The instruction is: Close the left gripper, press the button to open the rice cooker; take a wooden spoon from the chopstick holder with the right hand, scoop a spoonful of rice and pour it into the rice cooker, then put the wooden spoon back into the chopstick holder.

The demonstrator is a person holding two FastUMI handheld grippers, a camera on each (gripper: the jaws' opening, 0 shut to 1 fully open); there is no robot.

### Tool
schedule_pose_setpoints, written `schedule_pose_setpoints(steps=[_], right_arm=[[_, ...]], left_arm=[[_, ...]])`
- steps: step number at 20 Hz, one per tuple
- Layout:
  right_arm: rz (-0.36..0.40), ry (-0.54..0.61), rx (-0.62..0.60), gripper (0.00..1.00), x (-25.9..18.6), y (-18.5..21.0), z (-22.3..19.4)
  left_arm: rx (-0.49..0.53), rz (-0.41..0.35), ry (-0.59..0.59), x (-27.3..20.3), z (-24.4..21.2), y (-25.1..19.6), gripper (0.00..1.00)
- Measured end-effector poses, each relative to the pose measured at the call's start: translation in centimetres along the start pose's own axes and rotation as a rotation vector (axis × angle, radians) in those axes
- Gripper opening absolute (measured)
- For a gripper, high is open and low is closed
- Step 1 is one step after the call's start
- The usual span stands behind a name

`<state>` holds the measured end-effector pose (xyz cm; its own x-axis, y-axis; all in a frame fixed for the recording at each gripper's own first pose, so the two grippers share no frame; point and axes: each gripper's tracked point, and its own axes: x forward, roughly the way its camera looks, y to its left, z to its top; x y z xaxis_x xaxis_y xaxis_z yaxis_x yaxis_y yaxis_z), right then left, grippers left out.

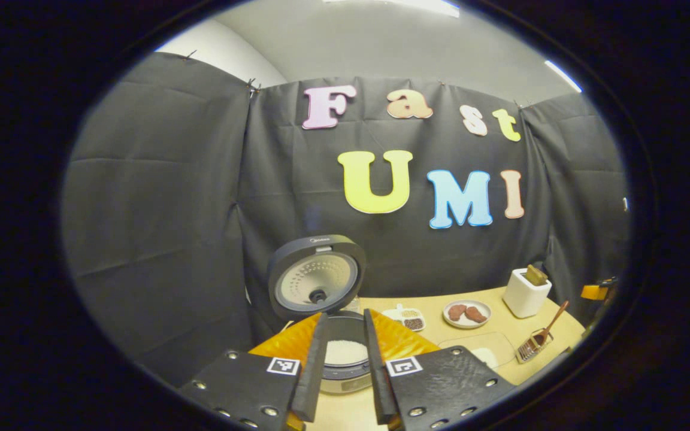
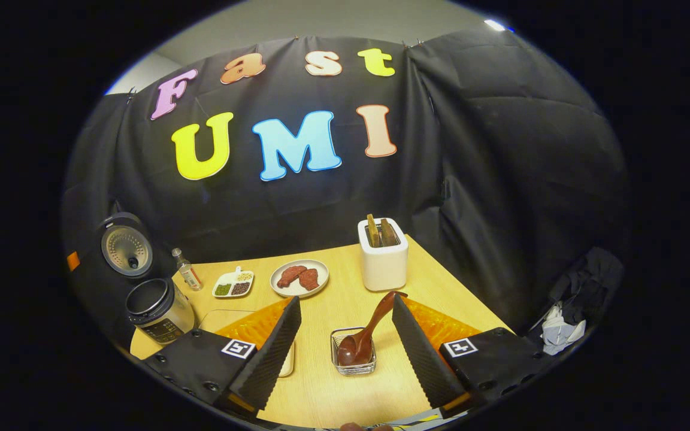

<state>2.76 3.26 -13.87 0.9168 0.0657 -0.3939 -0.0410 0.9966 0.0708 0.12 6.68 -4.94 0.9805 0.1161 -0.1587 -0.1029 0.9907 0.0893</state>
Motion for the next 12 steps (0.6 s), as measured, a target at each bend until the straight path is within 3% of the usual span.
schedule_pose_setpoints(steps=[3,12], right_arm=[[0.009,0.041,0.011,0.98,1.8,-1.2,-0.8],[0.081,0.224,0.144,0.98,7.1,-3.4,-5.3]], left_arm=[[0.014,0.002,0.024,0.1,-0.6,-2.5,0.98],[0.071,-0.046,0.077,0.7,-1.2,-10.9,0.98]])
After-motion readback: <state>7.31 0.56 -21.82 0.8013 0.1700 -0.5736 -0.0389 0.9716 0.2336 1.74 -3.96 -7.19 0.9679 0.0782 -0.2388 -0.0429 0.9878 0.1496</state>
